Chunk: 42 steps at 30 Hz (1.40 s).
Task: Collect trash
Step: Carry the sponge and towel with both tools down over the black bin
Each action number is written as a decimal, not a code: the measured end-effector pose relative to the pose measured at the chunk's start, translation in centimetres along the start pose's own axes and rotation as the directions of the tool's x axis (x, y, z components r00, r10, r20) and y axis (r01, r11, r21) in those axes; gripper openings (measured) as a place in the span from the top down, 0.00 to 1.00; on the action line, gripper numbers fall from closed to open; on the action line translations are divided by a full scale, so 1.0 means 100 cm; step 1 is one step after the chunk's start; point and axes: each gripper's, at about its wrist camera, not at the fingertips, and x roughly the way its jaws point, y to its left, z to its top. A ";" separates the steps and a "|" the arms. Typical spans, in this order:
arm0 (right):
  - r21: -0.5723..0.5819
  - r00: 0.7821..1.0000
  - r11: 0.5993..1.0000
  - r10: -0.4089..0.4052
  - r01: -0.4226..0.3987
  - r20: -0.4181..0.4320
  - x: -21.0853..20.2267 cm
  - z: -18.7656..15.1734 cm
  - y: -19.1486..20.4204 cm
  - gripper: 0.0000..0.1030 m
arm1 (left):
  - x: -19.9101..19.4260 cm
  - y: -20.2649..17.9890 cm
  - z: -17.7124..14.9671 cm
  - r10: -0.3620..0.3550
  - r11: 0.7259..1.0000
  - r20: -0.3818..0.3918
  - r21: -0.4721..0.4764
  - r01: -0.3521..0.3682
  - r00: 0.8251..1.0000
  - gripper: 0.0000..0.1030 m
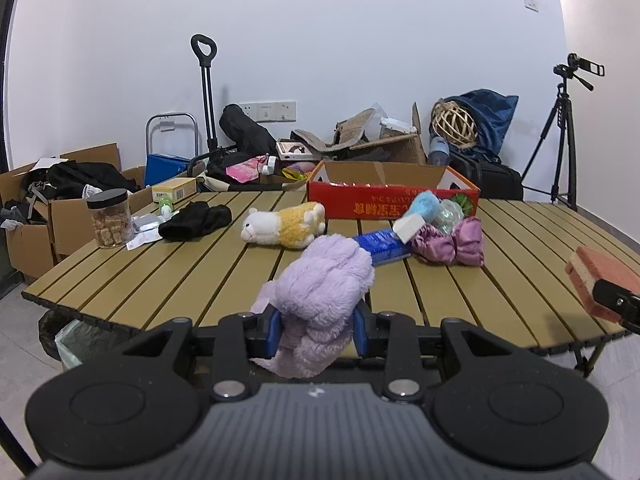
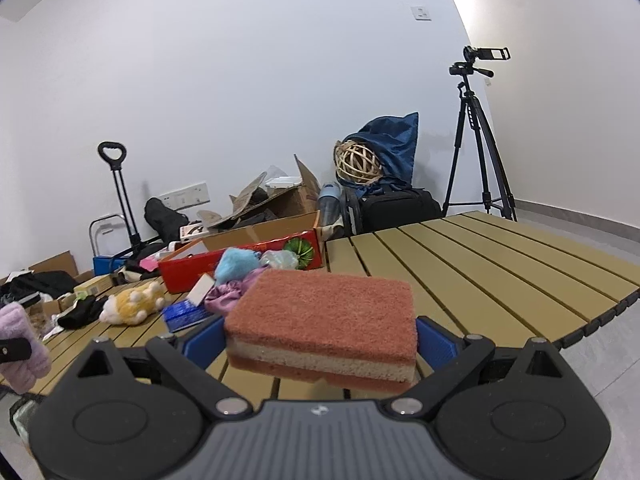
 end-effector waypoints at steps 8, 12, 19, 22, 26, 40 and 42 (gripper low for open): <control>-0.011 0.998 0.999 0.033 -0.034 -0.056 -0.018 -0.024 0.013 0.04 | -0.018 0.011 -0.026 0.012 1.000 -0.031 0.011 -0.011 0.999 0.67; -0.040 0.996 0.998 0.051 -0.054 -0.080 -0.027 -0.037 0.026 0.04 | -0.025 0.020 -0.039 0.021 1.000 -0.056 -0.001 -0.021 0.998 0.67; -0.098 0.981 0.991 0.067 -0.086 -0.181 -0.030 -0.069 0.046 0.04 | -0.026 0.034 -0.063 0.031 0.999 -0.121 -0.012 -0.033 0.992 0.67; -0.116 0.969 0.989 0.060 -0.090 -0.239 -0.028 -0.085 0.052 0.04 | -0.024 0.039 -0.077 0.036 0.999 -0.152 -0.004 -0.037 0.988 0.67; -0.135 0.943 0.986 0.048 -0.097 -0.331 -0.021 -0.107 0.060 0.04 | -0.019 0.044 -0.097 0.032 0.999 -0.197 -0.004 -0.034 0.980 0.67; -0.238 0.865 0.964 -0.016 -0.120 -0.501 -0.007 -0.162 0.085 0.04 | 0.004 0.059 -0.145 0.017 1.000 -0.315 -0.019 -0.024 0.949 0.67; -0.249 0.857 0.960 -0.021 -0.126 -0.514 -0.004 -0.167 0.089 0.04 | 0.009 0.063 -0.150 0.016 0.999 -0.330 -0.027 -0.026 0.944 0.67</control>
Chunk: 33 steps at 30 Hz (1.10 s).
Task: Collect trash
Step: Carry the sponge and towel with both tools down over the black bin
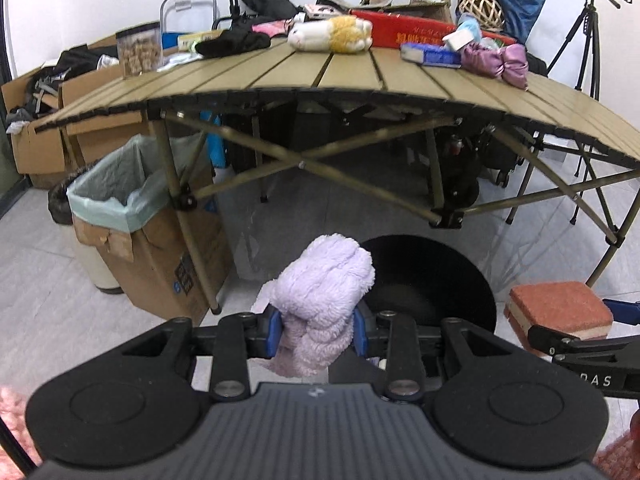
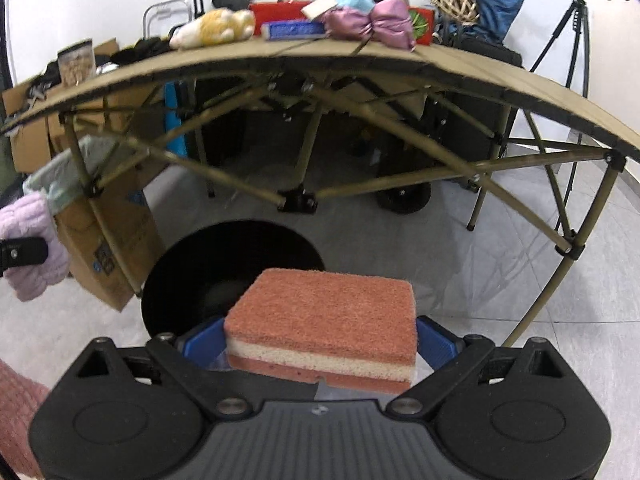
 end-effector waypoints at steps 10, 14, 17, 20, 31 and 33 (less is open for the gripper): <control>-0.052 0.998 0.998 0.038 -0.040 -0.048 0.027 0.004 0.027 0.04 | 0.019 0.018 0.001 0.006 0.999 -0.039 -0.039 -0.008 0.999 0.67; -0.069 0.997 0.996 0.053 -0.057 -0.053 0.039 0.010 0.038 0.04 | 0.023 0.020 0.003 0.015 0.999 -0.037 -0.041 -0.016 0.999 0.67; -0.077 0.996 0.994 0.067 -0.072 -0.060 0.049 0.015 0.045 0.04 | 0.026 0.020 0.005 0.026 0.999 -0.034 -0.039 -0.027 0.999 0.67; -0.085 0.996 0.993 0.076 -0.081 -0.055 0.057 0.020 0.051 0.04 | 0.030 0.022 0.008 0.030 0.998 -0.033 -0.046 -0.032 0.999 0.67; -0.097 0.996 0.992 0.076 -0.079 -0.041 0.088 0.038 0.063 0.04 | 0.044 0.019 0.020 0.061 0.997 -0.014 -0.045 -0.061 0.998 0.67; -0.098 0.997 0.992 0.076 -0.079 -0.033 0.091 0.041 0.064 0.04 | 0.047 0.021 0.024 0.063 0.997 -0.006 -0.054 -0.063 0.998 0.67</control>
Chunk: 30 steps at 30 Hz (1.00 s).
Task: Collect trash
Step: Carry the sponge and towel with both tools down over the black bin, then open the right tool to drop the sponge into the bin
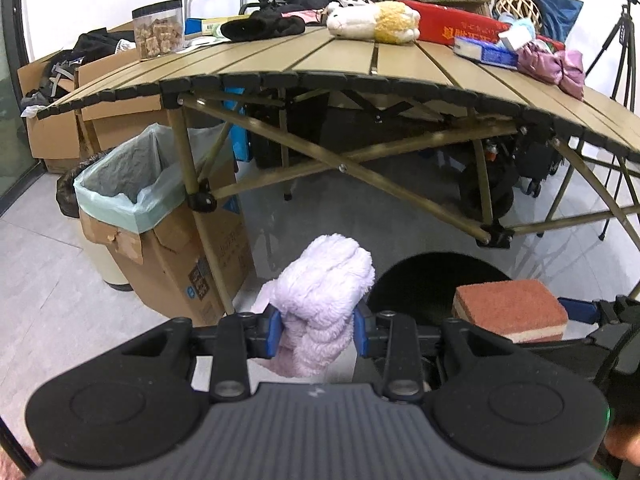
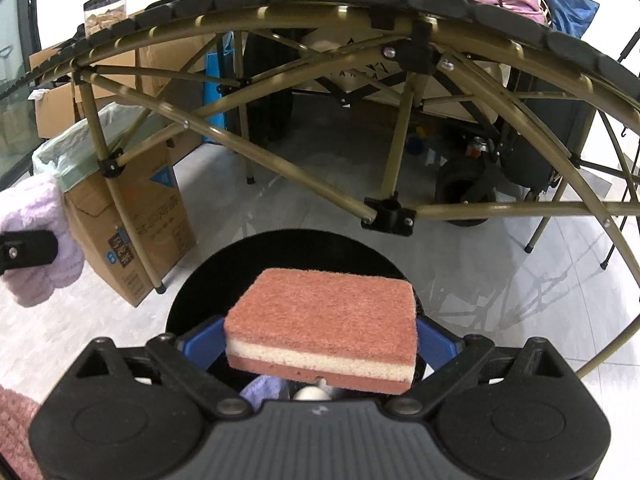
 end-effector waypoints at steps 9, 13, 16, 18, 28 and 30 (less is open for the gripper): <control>-0.012 0.999 1.000 -0.006 0.006 0.036 0.006 0.012 0.002 0.04 | 0.027 -0.007 0.021 0.012 0.999 0.024 -0.034 -0.011 1.000 0.67; -0.007 1.000 1.000 -0.001 0.001 0.027 0.010 0.011 0.000 0.04 | 0.036 -0.006 0.020 0.022 0.999 0.017 -0.041 -0.021 1.000 0.67; 0.004 1.000 1.000 0.005 -0.005 0.018 0.015 0.012 0.000 0.04 | 0.039 -0.002 0.016 0.011 0.999 -0.006 -0.050 -0.012 1.000 0.67; 0.010 1.000 1.000 0.008 -0.008 0.014 0.018 0.013 0.001 0.04 | 0.038 0.000 0.013 0.009 0.999 -0.011 -0.050 -0.009 1.000 0.67; -0.006 0.999 1.000 0.025 -0.025 -0.022 0.024 0.014 0.005 0.00 | 0.035 0.001 0.014 -0.003 0.998 -0.018 -0.059 0.002 1.000 0.67; -0.004 0.999 1.000 0.021 -0.021 -0.034 0.025 0.013 0.005 0.00 | 0.036 0.001 0.014 0.000 0.998 -0.021 -0.062 -0.001 1.000 0.67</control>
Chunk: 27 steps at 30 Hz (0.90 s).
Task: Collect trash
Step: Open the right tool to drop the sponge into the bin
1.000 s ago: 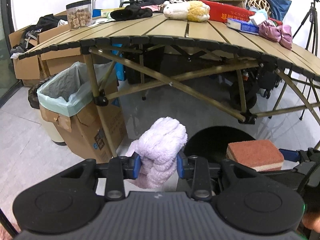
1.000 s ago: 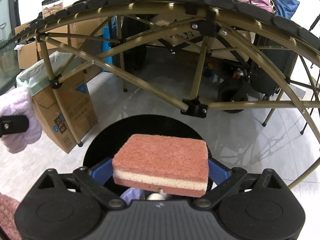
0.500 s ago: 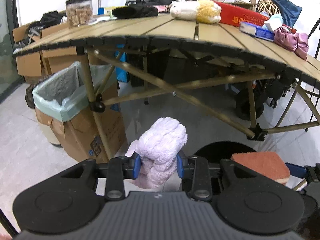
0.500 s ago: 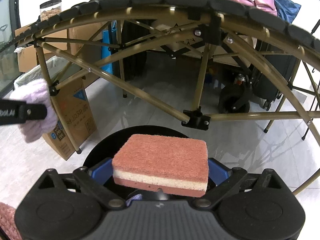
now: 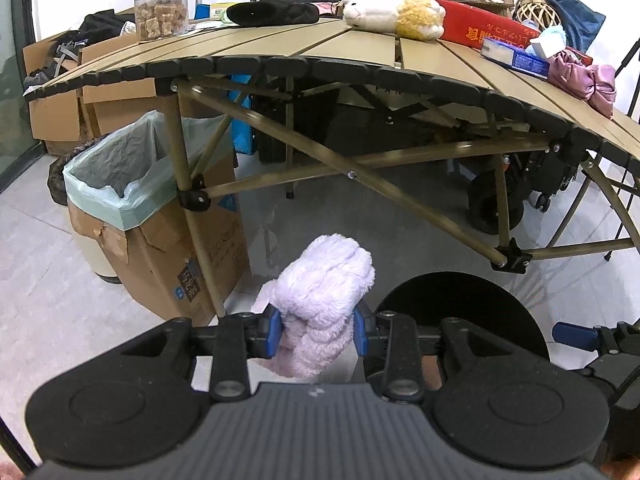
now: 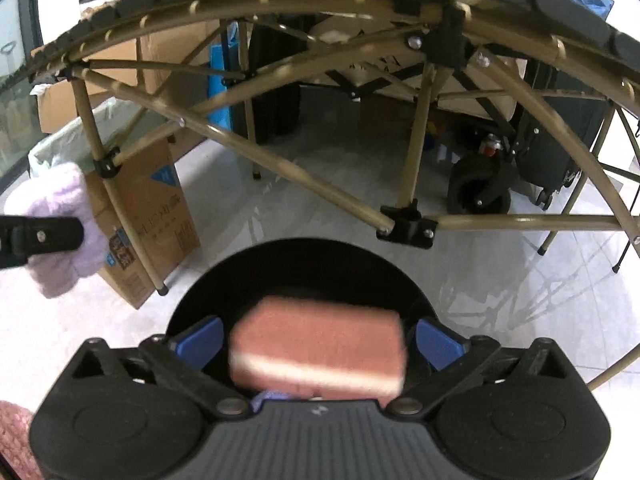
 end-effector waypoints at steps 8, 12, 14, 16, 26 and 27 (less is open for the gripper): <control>0.010 1.000 1.000 -0.005 0.005 -0.013 -0.001 0.001 -0.002 0.00 | 0.002 0.000 0.000 0.002 1.000 -0.007 0.002 -0.002 1.000 0.67; 0.001 1.000 1.000 -0.007 0.007 -0.021 0.000 0.000 0.000 0.00 | 0.002 0.000 -0.001 0.004 1.000 -0.009 0.004 -0.004 1.000 0.67; 0.000 1.000 1.000 -0.011 0.011 -0.028 0.001 0.001 0.000 0.00 | 0.002 0.000 0.000 0.006 1.000 -0.008 0.004 -0.006 1.000 0.67; 0.002 0.999 1.000 -0.016 0.016 -0.034 0.001 0.001 -0.001 0.00 | 0.002 0.000 0.000 0.005 1.000 -0.008 0.003 -0.005 1.000 0.67; 0.024 0.999 0.999 -0.039 0.040 -0.030 -0.006 0.001 -0.011 0.00 | 0.003 -0.006 0.000 -0.003 1.000 -0.007 0.015 0.003 1.000 0.67; 0.030 0.999 0.999 -0.042 0.043 -0.028 -0.008 0.001 -0.013 0.00 | 0.003 -0.007 0.000 -0.004 1.000 -0.006 0.017 0.005 1.000 0.67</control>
